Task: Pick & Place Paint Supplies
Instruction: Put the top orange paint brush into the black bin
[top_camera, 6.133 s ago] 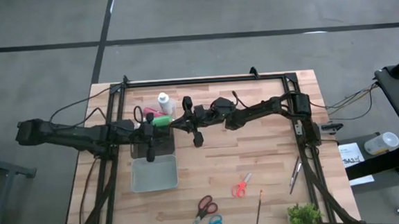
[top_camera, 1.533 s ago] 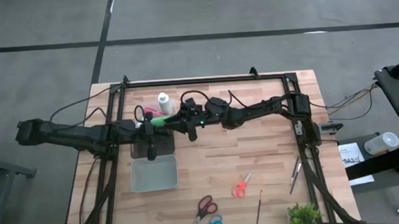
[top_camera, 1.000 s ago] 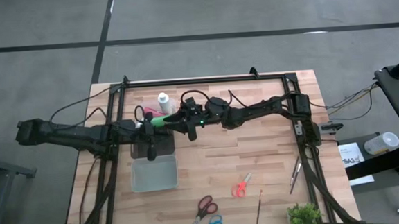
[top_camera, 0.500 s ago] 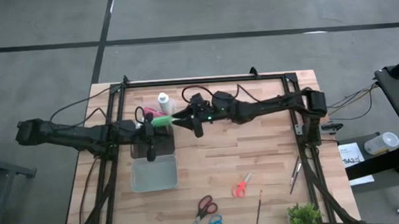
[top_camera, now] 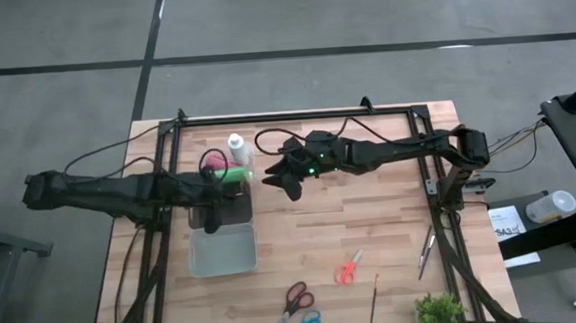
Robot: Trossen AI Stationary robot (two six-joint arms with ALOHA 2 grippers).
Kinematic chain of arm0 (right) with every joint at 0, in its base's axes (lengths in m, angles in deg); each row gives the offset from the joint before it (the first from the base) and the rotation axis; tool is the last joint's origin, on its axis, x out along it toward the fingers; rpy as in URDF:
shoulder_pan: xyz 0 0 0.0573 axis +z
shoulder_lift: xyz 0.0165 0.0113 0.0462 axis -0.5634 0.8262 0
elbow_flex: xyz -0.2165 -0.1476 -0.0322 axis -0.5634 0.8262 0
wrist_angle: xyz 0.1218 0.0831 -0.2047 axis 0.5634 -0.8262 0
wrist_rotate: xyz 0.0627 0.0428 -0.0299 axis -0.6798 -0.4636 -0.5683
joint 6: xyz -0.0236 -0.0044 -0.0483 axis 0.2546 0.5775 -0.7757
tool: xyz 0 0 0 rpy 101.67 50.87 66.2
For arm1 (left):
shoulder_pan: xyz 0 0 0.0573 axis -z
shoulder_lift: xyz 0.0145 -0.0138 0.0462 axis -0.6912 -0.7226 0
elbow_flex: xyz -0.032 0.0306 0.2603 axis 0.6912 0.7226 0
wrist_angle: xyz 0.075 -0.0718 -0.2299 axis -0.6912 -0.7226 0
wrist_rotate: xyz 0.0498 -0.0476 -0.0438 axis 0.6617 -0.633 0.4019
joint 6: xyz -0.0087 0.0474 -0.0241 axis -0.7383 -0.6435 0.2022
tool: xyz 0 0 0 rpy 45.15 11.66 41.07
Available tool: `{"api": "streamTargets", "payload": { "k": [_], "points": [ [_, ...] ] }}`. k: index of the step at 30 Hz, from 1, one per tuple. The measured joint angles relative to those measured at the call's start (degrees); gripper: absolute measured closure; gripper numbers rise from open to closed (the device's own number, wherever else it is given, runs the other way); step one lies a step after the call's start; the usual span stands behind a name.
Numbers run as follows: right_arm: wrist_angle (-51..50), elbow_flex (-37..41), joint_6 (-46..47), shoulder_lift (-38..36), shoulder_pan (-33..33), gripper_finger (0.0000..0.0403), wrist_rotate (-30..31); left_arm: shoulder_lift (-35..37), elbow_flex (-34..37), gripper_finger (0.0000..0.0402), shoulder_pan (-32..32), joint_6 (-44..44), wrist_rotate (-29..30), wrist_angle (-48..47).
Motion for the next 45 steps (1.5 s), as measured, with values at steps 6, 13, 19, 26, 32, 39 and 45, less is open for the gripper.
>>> {"api": "streamTargets", "payload": {
  "k": [6,13,19,26,32,39,45],
  "points": [
    [-1.99,0.00,0.00,-0.02,-0.07,0.0207,3.26,-0.37,-9.25,0.0376,0.00,7.09,0.66,-25.51],
    [-3.62,0.00,0.00,-0.02,-0.04,0.0207,7.67,-1.07,-11.25,0.0387,0.02,2.78,-2.12,-33.92],
    [-4.03,0.06,0.02,0.00,-0.04,0.0207,8.93,-3.89,-10.35,0.0367,0.02,3.07,-3.02,-35.16],
    [-4.03,0.11,0.02,0.05,-0.02,0.0207,8.93,-15.16,-10.33,0.0371,0.02,2.57,-4.98,-35.24],
    [-4.03,0.11,0.04,0.05,-0.02,0.0207,8.90,-25.05,-10.37,0.0372,0.00,2.54,-5.14,-35.24],
    [-4.02,0.11,0.48,0.05,-0.02,0.0207,8.90,-32.37,-10.41,0.0372,-0.02,2.36,-5.09,-34.57],
    [-4.00,0.11,0.68,0.05,0.02,0.0207,8.88,-33.58,-10.41,0.0372,-0.02,2.37,-4.95,-34.57]
  ]
}}
